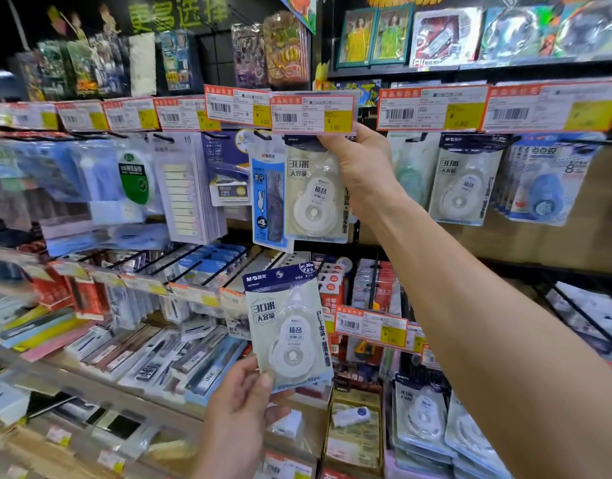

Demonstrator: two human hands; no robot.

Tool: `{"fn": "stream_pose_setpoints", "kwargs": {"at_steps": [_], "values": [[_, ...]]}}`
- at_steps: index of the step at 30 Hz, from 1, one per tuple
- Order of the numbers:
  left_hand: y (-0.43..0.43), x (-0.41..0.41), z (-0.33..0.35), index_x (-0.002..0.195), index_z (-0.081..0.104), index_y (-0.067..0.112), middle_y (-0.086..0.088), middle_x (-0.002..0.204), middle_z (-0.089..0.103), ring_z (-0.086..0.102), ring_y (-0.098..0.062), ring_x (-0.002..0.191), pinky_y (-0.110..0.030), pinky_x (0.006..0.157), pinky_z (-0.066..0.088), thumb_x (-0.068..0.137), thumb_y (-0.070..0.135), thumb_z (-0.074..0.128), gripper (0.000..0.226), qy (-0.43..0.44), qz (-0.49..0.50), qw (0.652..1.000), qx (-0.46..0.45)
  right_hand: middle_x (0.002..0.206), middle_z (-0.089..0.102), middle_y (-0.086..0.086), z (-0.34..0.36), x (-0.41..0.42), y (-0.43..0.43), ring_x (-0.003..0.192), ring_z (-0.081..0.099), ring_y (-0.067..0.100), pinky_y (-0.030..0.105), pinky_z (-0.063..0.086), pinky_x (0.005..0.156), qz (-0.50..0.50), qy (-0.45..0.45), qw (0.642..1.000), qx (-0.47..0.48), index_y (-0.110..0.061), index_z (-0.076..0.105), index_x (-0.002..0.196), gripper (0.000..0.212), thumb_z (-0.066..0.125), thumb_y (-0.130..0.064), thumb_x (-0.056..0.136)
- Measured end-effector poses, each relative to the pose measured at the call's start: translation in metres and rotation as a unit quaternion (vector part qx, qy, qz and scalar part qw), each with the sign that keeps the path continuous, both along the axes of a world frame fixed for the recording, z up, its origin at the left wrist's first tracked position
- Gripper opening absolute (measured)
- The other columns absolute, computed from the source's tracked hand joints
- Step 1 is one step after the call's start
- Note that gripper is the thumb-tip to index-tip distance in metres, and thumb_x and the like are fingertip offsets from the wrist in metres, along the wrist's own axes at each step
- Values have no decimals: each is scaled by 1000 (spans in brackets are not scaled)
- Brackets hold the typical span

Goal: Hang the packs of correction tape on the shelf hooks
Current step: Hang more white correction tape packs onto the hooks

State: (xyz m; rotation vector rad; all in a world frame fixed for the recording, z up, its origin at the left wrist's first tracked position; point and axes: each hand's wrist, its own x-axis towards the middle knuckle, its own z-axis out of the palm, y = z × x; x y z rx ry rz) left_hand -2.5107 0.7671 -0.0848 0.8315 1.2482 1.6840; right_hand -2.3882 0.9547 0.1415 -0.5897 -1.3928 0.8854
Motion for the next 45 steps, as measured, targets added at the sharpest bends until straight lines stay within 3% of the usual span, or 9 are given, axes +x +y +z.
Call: {"fn": "stream_pose_setpoints", "kwargs": {"at_steps": [5,9,13,19,27,30,36,40,45], "values": [[1,4,7,105,63,11,-6,83,75,74,-21,68,-28,52,57,94,-2,54,19,-6,-8,1000,3,99,80,-2,2,5,-1,101,75,19,47,55,101,-3,-25,1000,-14,-18,76,107,30,79,-33,81],[0,3,10,107,63,11,-5,85,76,74,-23,72,-29,53,58,94,-2,54,20,-2,-10,1000,1,90,79,-8,5,4,2,90,75,9,24,59,86,-73,-24,997,-26,-21,78,98,11,77,-20,87],[2,1,10,106,64,11,-6,84,75,74,-24,71,-29,54,57,95,-3,52,21,3,-9,1000,1,92,77,-6,5,2,13,91,73,14,30,59,83,-134,-39,990,-34,-29,70,88,9,74,-22,90],[8,0,15,107,65,13,-8,91,75,72,-29,80,-30,57,57,95,-1,54,21,12,-17,1000,6,102,73,3,8,2,39,96,70,21,41,57,94,-207,-41,976,-50,-19,58,112,36,80,-27,84],[12,8,40,111,64,22,5,97,76,74,-20,83,-38,75,59,98,7,53,22,72,-37,997,7,91,57,-9,-4,10,34,83,57,5,30,50,86,-255,-70,964,-36,-17,53,123,47,76,-39,89],[17,12,50,112,64,25,10,97,75,73,-18,82,-43,81,60,100,10,52,23,102,-35,994,4,103,59,-4,-21,22,12,97,59,14,32,48,87,-271,-96,957,-39,-20,51,125,45,67,-45,92],[25,29,73,104,63,37,18,92,73,71,-6,76,-32,71,60,101,9,48,32,120,-52,991,20,97,78,-1,-63,42,-48,94,74,20,41,57,93,33,-114,988,-101,-18,72,108,32,67,-47,94],[35,37,73,107,62,42,18,96,73,72,-15,80,-49,79,60,102,14,48,32,165,-46,985,21,102,77,14,-69,48,-54,93,73,24,42,56,94,66,-72,991,-87,-17,73,98,11,76,-10,90],[37,42,68,123,60,32,18,92,69,65,-2,85,-29,78,55,101,23,51,26,299,32,952,55,90,76,14,-62,55,-47,77,72,22,38,58,79,56,-62,991,-109,-15,69,89,13,75,-4,87]]}}
